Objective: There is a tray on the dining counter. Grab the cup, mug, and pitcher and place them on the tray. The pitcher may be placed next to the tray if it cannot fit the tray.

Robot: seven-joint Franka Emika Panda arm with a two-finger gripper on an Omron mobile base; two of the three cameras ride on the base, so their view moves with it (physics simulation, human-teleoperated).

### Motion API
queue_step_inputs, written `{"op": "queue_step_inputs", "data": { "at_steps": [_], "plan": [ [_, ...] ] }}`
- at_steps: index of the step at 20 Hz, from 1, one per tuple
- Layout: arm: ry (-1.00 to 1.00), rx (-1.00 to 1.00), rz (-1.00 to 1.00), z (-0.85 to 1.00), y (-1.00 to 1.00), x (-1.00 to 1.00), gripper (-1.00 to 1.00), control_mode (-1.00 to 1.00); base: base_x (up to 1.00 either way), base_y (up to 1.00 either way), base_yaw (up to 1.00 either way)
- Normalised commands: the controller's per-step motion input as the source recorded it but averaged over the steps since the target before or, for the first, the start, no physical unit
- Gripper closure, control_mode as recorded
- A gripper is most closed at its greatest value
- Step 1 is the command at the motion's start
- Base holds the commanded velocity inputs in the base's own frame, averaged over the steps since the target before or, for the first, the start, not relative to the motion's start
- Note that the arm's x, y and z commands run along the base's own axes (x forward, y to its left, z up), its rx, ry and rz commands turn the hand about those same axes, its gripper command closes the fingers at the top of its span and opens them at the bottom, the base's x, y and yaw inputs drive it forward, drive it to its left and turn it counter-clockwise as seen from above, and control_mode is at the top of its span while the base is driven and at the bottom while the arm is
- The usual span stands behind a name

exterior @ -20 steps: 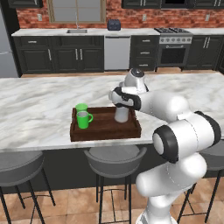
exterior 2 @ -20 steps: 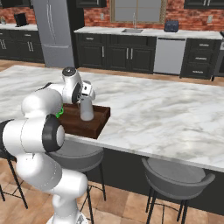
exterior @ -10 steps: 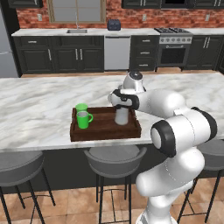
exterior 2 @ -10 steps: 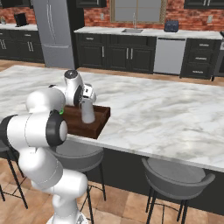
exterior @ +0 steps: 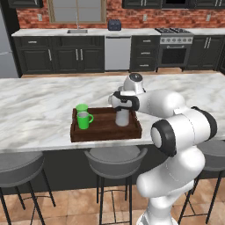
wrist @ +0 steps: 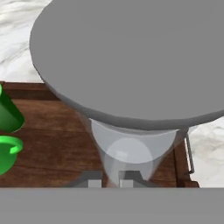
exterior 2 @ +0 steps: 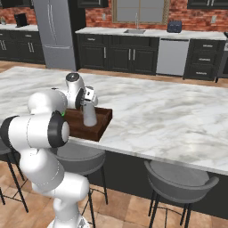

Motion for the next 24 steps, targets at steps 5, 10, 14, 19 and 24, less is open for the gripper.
{"op": "queue_step_inputs", "data": {
  "at_steps": [5,10,14,19,24],
  "plan": [
    [0.0,0.0,0.0,0.0,0.0,0.0,1.0,-1.0,0.0,0.0,0.0],
    [0.0,0.0,0.0,0.0,0.0,0.0,1.0,-1.0,0.0,0.0,0.0],
    [0.0,0.0,0.0,0.0,0.0,0.0,1.0,-1.0,0.0,0.0,0.0],
    [0.0,0.0,0.0,0.0,0.0,0.0,-1.0,-1.0,0.0,0.0,0.0],
    [0.0,0.0,0.0,0.0,0.0,0.0,-1.0,-1.0,0.0,0.0,0.0]
  ]
}}
